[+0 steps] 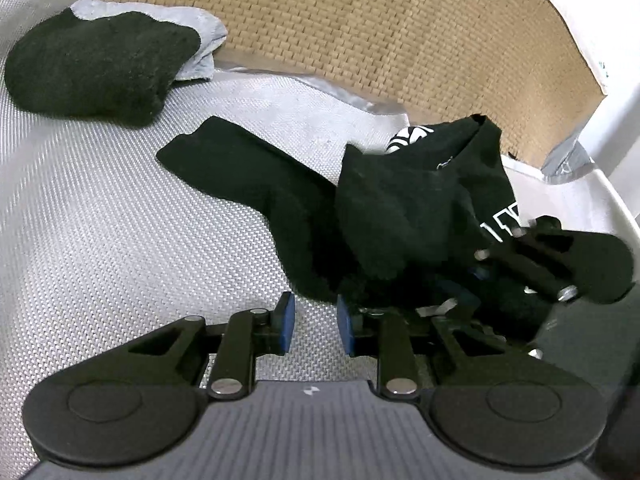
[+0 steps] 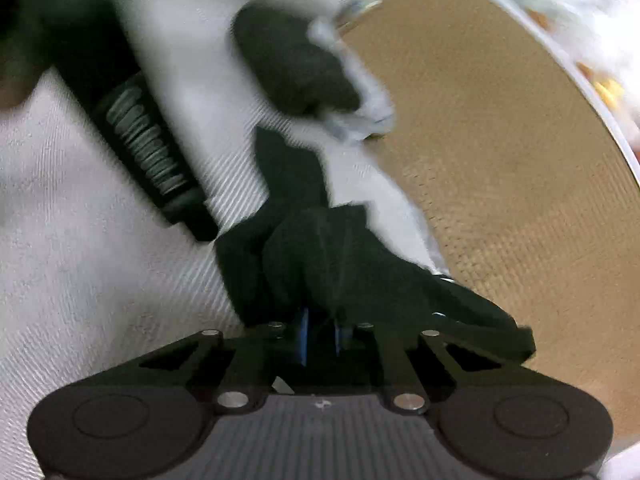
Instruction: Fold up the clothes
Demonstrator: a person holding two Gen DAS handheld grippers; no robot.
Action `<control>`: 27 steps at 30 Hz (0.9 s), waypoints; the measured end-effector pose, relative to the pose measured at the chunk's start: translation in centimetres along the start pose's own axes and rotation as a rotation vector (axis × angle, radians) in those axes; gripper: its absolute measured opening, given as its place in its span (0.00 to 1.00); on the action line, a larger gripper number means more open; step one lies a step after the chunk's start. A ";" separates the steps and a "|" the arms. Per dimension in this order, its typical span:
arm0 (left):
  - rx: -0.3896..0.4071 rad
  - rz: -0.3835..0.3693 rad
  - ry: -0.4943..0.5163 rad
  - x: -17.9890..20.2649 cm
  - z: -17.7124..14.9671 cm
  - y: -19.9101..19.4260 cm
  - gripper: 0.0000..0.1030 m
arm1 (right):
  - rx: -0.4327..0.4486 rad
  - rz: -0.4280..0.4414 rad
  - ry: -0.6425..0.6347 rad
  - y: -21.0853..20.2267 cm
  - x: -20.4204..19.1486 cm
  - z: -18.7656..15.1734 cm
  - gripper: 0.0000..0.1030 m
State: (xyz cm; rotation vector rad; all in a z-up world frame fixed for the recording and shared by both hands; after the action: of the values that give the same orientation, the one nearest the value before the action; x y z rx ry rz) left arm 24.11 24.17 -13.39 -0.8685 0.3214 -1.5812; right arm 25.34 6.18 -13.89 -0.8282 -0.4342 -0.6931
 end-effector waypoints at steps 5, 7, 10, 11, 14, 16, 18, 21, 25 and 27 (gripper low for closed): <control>0.005 -0.005 0.005 0.5 0.0 0.2 0.26 | 0.032 -0.067 0.218 -3.5 8.7 -2.4 0.07; 0.010 -0.010 0.008 0.9 0.1 0.3 0.26 | 0.019 -0.075 0.382 -5.3 13.2 -4.5 0.07; 0.012 -0.028 0.018 1.8 0.2 0.5 0.26 | 0.002 -0.126 0.535 -8.2 18.6 -8.1 0.07; 0.010 -0.033 0.022 2.2 0.2 0.7 0.27 | -0.011 -0.146 0.583 -8.7 20.4 -9.9 0.06; 0.003 -0.045 0.043 3.4 0.0 1.5 0.28 | -0.081 -0.194 0.709 -9.4 24.0 -15.6 0.07; -0.002 -0.055 0.062 4.3 -0.2 1.8 0.28 | -0.116 -0.194 0.747 -10.0 24.2 -18.6 0.06; -0.008 -0.061 0.089 5.1 -0.4 2.1 0.29 | -0.124 -0.182 0.739 -10.9 23.2 -20.6 0.06; -0.019 -0.063 0.128 6.0 -0.7 2.3 0.29 | -0.106 -0.192 0.748 -11.3 22.6 -21.3 0.06; -0.030 -0.069 0.138 6.6 -0.8 2.5 0.30 | -0.042 -0.176 0.737 -11.1 22.4 -19.4 0.06; -0.031 -0.078 0.133 6.9 -0.5 2.6 0.30 | 0.018 -0.139 0.666 -11.6 20.7 -16.7 0.06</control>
State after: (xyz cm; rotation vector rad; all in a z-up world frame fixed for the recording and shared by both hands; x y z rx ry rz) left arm 25.80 16.97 -13.06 -0.8098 0.4118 -1.7141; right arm 33.13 -20.53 -5.68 -0.5088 0.1058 -1.0403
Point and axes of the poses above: each gripper's, at about its wrist camera, not at the fingertips, and y roughly the way its jaws point, x to its right, z to its top, the point moved 6 cm from there along y, roughly the way its jaws point, and after that the axes turned 6 degrees about x, right-handed, at the moved point
